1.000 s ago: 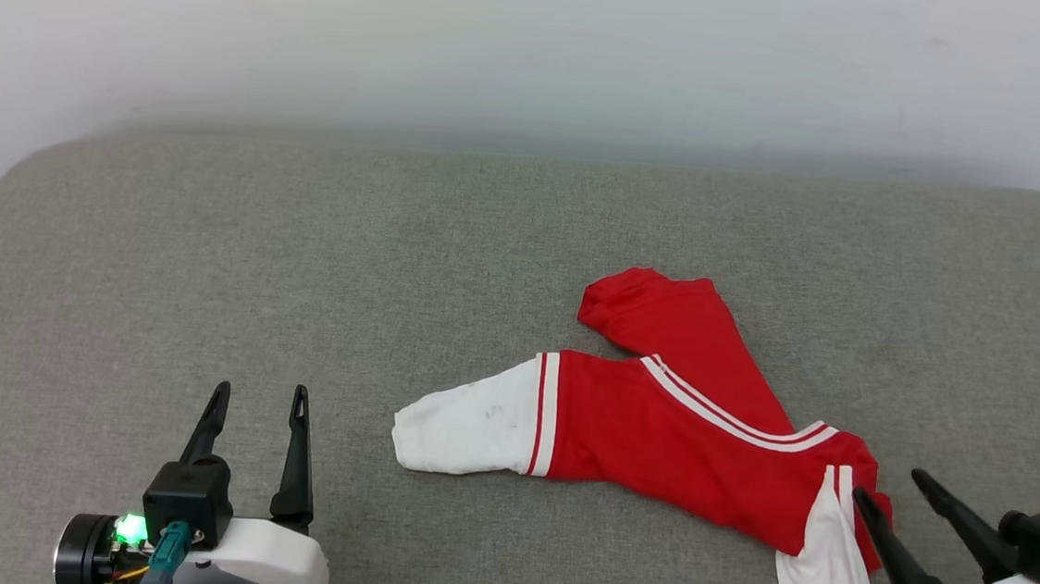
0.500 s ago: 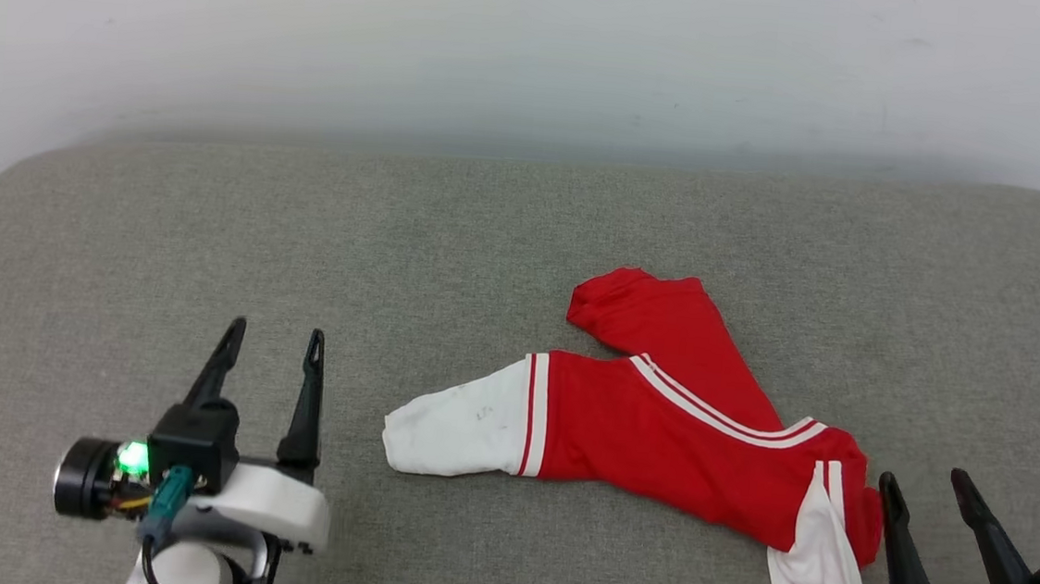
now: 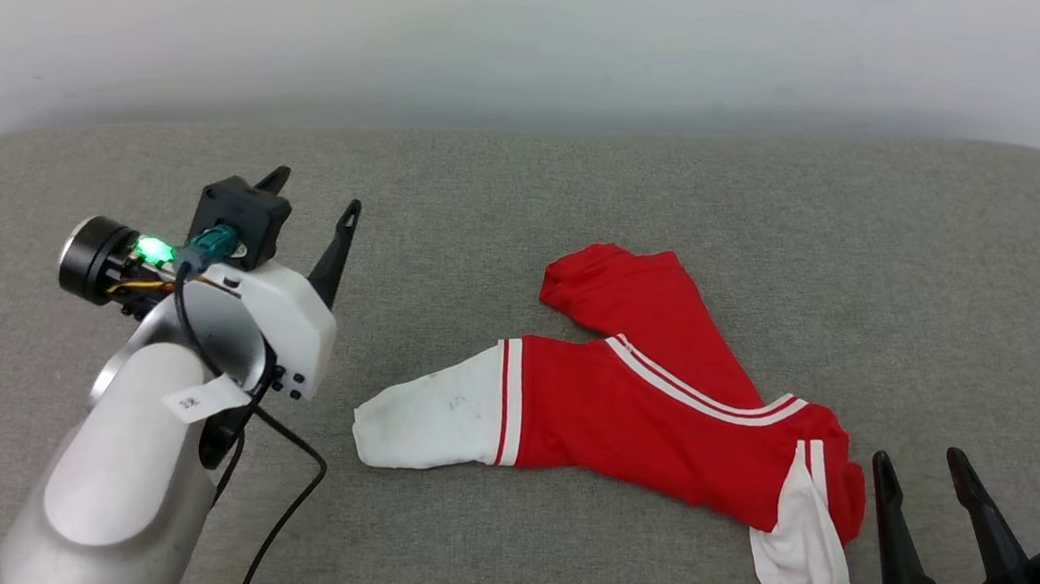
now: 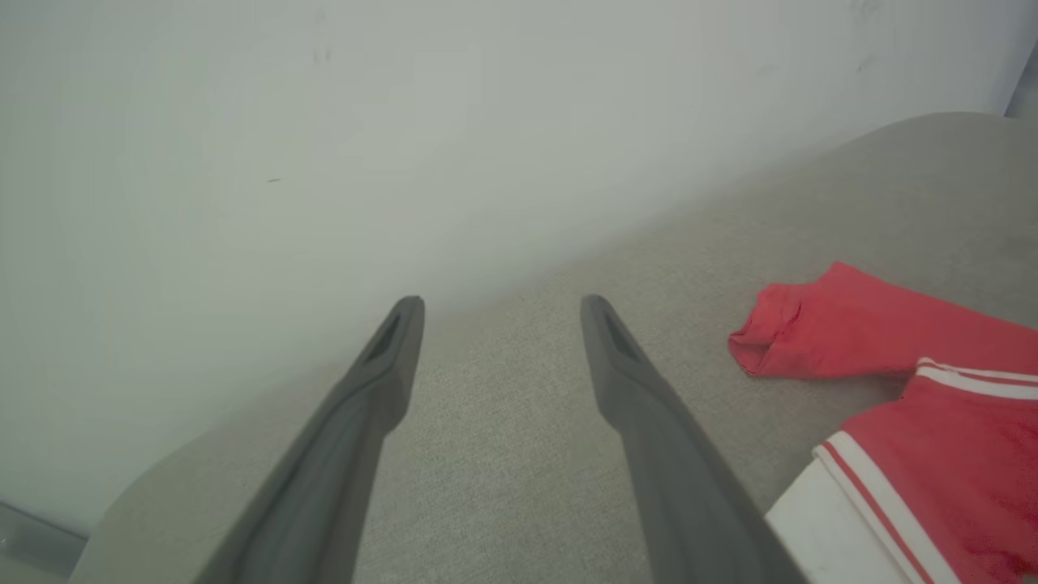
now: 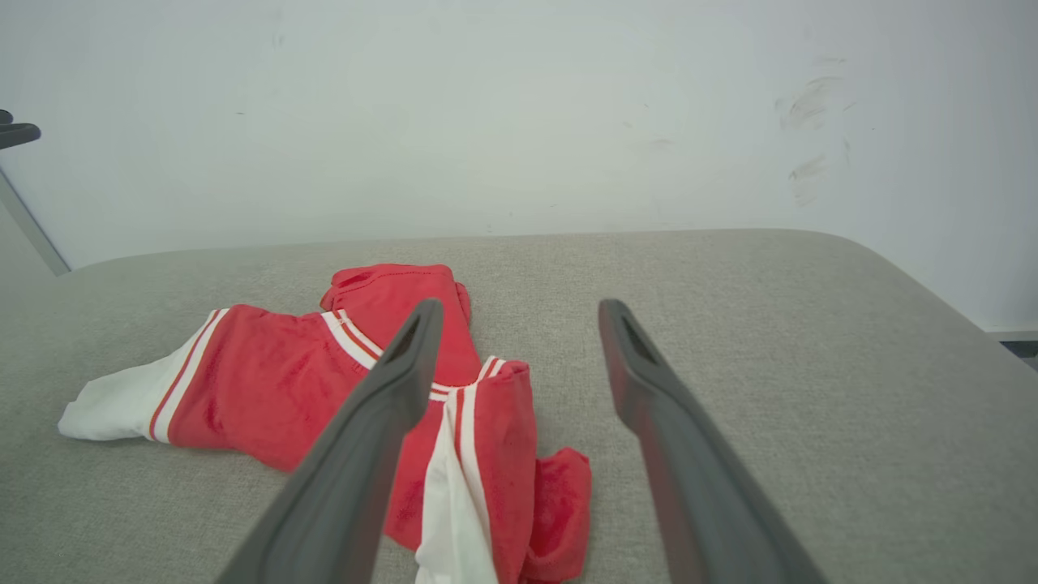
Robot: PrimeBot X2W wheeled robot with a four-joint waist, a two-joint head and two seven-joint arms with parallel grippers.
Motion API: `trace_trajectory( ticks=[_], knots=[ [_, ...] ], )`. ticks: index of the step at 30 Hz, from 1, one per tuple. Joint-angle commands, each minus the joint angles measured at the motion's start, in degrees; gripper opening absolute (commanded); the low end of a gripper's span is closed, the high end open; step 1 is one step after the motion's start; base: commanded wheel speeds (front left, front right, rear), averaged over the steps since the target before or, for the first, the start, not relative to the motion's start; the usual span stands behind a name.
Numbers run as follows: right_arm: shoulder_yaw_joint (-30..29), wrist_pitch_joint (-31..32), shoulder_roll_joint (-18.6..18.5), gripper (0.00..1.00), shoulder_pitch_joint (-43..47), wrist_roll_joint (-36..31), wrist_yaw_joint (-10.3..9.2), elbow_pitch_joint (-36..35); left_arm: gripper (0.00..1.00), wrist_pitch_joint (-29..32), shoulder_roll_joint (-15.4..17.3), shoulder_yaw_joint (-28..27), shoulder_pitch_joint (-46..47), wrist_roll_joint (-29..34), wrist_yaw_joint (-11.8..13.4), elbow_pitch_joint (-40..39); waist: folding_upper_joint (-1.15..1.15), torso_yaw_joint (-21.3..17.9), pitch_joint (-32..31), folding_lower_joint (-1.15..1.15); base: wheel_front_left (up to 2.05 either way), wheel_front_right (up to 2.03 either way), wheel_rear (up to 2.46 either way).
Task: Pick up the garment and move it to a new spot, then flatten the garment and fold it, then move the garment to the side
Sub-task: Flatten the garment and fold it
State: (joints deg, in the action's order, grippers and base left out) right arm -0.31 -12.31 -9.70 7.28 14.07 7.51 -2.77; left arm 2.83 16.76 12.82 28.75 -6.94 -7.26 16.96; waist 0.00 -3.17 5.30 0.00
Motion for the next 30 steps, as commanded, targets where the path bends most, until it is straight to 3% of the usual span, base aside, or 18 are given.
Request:
trace_trajectory(
  ticks=[1, 9, 14, 23, 30],
  knots=[
    [-0.2, 0.0, 0.4, 1.0, -0.6, -0.2, -0.04, -0.3, 1.0, 3.7, 1.2, 3.2, 1.9, -2.8, -0.1, 0.1, 0.0, -0.5, 0.5, 0.0, 0.0, 0.0, 0.0],
    [-0.6, 0.5, 0.4, 1.0, -1.6, -0.2, -0.04, -0.9, 1.0, 23.9, 9.5, 18.7, 9.4, -18.8, -0.1, -0.7, 0.0, -1.5, 2.1, 0.0, 0.0, 0.0, 0.0],
    [-0.4, 0.6, 0.1, 1.0, -2.6, 0.0, -0.04, -1.0, 1.0, 32.5, 13.5, 26.1, 12.8, -27.5, -0.1, -0.8, 0.0, -2.2, 3.6, 0.0, 0.0, 0.0, 0.0],
    [-0.1, 0.6, -0.1, 1.0, -4.1, 0.4, -0.04, -0.6, 1.0, 37.7, 17.9, 38.5, 15.8, -34.6, -0.1, 2.0, 0.0, -3.3, 6.5, 0.0, 0.0, 0.0, 0.0],
    [0.2, 0.3, -0.2, 1.0, -5.5, 0.7, -0.04, 0.1, 1.0, 36.9, 18.3, 44.7, 15.9, -36.7, -0.1, 5.9, 0.0, -3.9, 8.1, 0.0, 0.0, 0.0, 0.0]
  ],
)
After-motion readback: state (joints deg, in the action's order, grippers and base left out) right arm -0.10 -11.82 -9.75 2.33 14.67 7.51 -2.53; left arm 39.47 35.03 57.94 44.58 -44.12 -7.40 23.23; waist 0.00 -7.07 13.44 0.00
